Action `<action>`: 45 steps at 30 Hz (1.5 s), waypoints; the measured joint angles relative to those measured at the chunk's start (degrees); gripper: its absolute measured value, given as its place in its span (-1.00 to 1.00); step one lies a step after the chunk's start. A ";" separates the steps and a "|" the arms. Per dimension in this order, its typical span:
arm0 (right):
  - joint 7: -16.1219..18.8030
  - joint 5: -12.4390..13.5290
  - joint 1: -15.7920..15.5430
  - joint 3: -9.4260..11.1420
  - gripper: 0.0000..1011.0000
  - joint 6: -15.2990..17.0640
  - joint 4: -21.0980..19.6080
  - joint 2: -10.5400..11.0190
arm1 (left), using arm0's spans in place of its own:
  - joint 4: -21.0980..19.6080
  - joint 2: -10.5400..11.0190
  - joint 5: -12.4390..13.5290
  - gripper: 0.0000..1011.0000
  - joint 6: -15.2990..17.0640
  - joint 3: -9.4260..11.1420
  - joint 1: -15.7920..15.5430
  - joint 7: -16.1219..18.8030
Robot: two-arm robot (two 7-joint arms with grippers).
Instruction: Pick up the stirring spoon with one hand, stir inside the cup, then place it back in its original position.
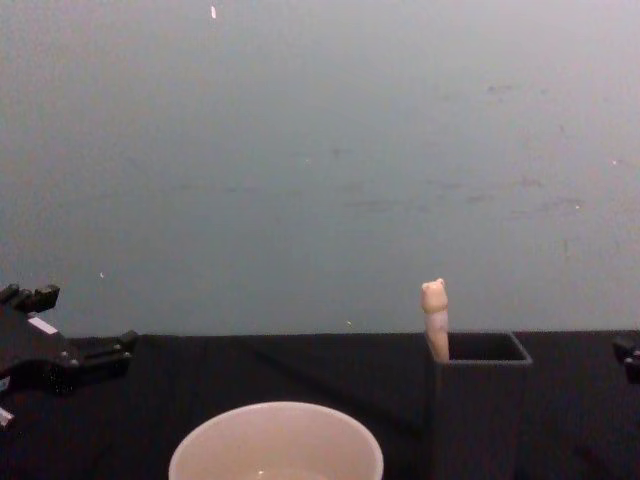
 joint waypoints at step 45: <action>0.00 0.00 0.00 0.00 0.98 0.01 0.00 0.00 | 0.00 0.00 0.00 0.98 0.00 0.00 0.00 0.00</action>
